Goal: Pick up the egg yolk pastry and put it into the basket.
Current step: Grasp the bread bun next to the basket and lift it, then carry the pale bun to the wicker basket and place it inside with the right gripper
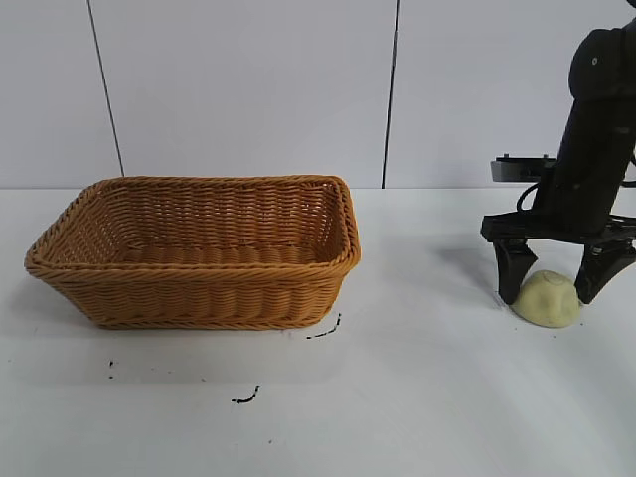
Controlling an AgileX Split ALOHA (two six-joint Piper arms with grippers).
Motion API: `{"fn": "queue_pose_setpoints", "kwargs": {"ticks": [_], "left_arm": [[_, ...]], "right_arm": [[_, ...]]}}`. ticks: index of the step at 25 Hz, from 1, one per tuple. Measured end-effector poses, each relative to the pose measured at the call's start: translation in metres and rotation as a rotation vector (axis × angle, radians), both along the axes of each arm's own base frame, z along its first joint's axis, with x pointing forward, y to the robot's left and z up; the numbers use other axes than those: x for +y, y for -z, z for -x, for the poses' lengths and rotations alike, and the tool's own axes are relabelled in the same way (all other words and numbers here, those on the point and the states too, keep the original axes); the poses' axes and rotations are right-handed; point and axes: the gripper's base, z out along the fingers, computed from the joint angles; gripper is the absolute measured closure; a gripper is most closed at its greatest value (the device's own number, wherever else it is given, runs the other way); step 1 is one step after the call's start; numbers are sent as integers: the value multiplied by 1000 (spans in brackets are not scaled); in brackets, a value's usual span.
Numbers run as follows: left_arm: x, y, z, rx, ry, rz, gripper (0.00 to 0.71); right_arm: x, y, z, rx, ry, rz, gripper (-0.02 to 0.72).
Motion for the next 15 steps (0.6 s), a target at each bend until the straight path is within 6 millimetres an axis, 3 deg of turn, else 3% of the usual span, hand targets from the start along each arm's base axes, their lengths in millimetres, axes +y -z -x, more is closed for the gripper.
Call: {"fn": "queue_pose_setpoints", "kwargs": {"ticks": [4, 6, 11, 13, 15], "left_arm": [[0, 0, 0, 0, 0, 0, 14], [0, 0, 0, 0, 0, 0, 14], [0, 0, 0, 0, 0, 0, 14], [0, 0, 0, 0, 0, 0, 14], [0, 0, 0, 0, 0, 0, 14]], "right_arm": [[1, 0, 1, 7, 8, -11, 416], [1, 0, 1, 12, 9, -13, 484], [1, -15, 2, 15, 6, -16, 520], [2, -35, 1, 3, 4, -19, 522], [2, -67, -2, -37, -1, -23, 522]]}}
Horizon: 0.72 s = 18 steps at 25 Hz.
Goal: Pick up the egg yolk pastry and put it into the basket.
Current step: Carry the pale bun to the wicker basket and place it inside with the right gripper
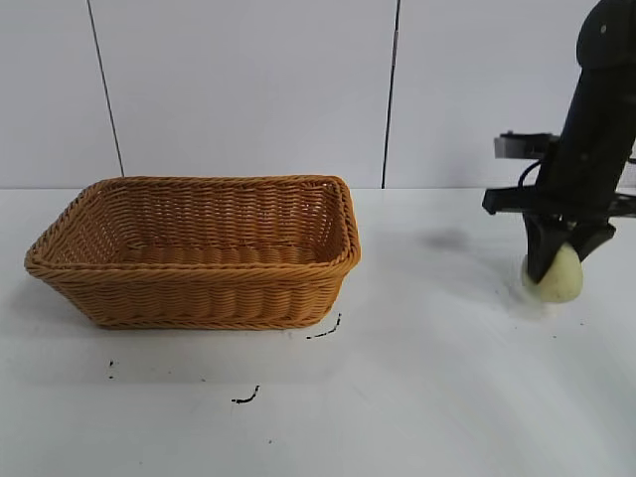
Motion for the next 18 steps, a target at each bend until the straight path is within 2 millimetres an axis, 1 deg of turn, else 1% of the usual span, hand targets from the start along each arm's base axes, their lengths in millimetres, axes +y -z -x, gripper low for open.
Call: {"fn": "queue_pose_setpoints", "kwargs": {"ticks": [3, 5, 7, 10, 13, 16, 18], "left_arm": [[0, 0, 0, 0, 0, 0, 14], [0, 0, 0, 0, 0, 0, 14], [0, 0, 0, 0, 0, 0, 14], [0, 0, 0, 0, 0, 0, 14], [0, 0, 0, 0, 0, 0, 14], [0, 0, 0, 0, 0, 0, 14], [0, 0, 0, 0, 0, 0, 14]], "right_arm": [[0, -48, -4, -66, 0, -6, 522], [1, -73, -7, -109, 2, -9, 522], [1, -92, -13, -168, 8, -13, 522], [1, -110, -17, -224, 21, -19, 522], [8, -121, -20, -263, 15, -20, 522], [30, -126, -18, -280, -31, -27, 522], [52, -126, -15, -282, -79, -34, 522]]}}
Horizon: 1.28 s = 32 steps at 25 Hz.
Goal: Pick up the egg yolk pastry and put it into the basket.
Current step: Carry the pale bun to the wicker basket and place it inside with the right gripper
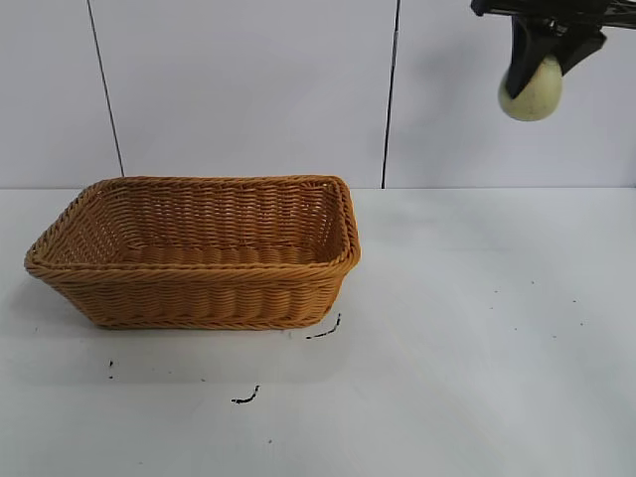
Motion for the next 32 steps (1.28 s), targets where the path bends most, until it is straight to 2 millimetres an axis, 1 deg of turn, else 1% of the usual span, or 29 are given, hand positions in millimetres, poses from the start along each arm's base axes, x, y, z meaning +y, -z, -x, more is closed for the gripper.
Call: {"fn": "queue_pose_setpoints", "kwargs": {"ticks": [2, 5, 8, 11, 14, 15, 17, 18, 20, 24, 26, 28, 30, 32], "left_arm": [[0, 0, 0, 0, 0, 0, 14], [0, 0, 0, 0, 0, 0, 14], [0, 0, 0, 0, 0, 0, 14], [0, 0, 0, 0, 0, 0, 14], [0, 0, 0, 0, 0, 0, 14], [0, 0, 0, 0, 0, 0, 14], [0, 0, 0, 0, 0, 0, 14], [0, 0, 0, 0, 0, 0, 14], [0, 0, 0, 0, 0, 0, 14], [0, 0, 0, 0, 0, 0, 14], [0, 0, 0, 0, 0, 0, 14], [0, 0, 0, 0, 0, 0, 14], [0, 0, 0, 0, 0, 0, 14], [0, 0, 0, 0, 0, 0, 14]], "right_arm": [[24, 2, 3, -6, -52, 1, 522], [66, 7, 9, -28, -143, -3, 522], [115, 12, 20, -69, -248, -15, 522], [163, 22, 31, -117, -349, -32, 522], [205, 41, 40, -158, -426, -58, 522], [217, 48, 42, -174, -445, -66, 522], [235, 69, 40, -203, -463, -82, 522], [241, 79, 38, -217, -461, -93, 522], [248, 105, 31, -219, -445, -101, 522], [253, 149, 24, -191, -426, -96, 522], [254, 164, 22, -174, -424, -89, 522], [254, 173, 22, -160, -424, -83, 507], [254, 175, 22, -156, -422, -83, 433], [254, 172, 22, -163, -422, -87, 279]]}}
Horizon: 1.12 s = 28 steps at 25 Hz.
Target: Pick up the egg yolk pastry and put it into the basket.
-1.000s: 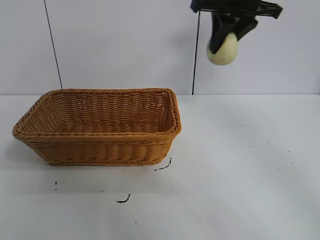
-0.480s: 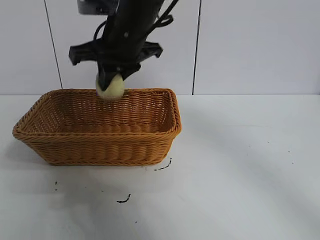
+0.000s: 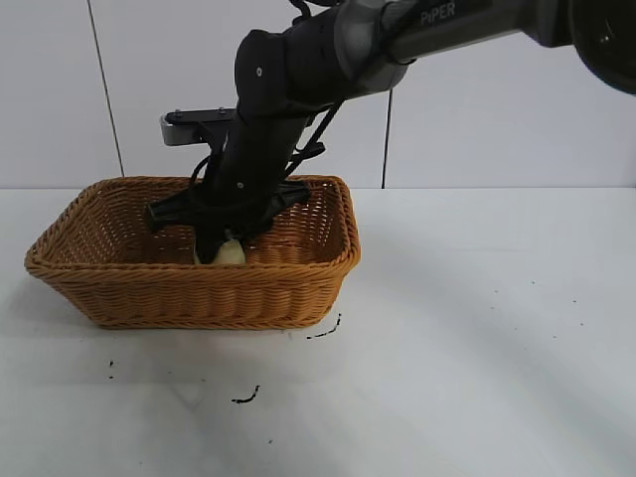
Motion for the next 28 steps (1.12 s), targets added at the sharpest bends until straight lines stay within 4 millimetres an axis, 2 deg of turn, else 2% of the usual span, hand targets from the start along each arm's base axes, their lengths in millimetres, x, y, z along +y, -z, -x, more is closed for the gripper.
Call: {"fn": "queue_pose_setpoints", "kwargs": {"ticks": [2, 4, 9, 13, 16, 20, 25, 28], "left_arm": [[0, 0, 0, 0, 0, 0, 14], [0, 0, 0, 0, 0, 0, 14], [0, 0, 0, 0, 0, 0, 14], [0, 0, 0, 0, 0, 0, 14], [0, 0, 0, 0, 0, 0, 14], [0, 0, 0, 0, 0, 0, 14], [0, 0, 0, 0, 0, 0, 14], [0, 0, 0, 0, 0, 0, 14]], "right_arm": [[0, -6, 0, -7, 0, -5, 140], [-2, -18, 2, -12, -3, -3, 65], [-12, -72, 14, 2, -7, 7, 29], [-34, -106, 18, 39, 16, 33, 27], [-61, -120, 10, 60, 66, 52, 27], [-109, -126, -13, 70, 170, 59, 27], [-188, -125, -43, 79, 321, 90, 27], [-238, -125, -55, 91, 421, 101, 27]]}}
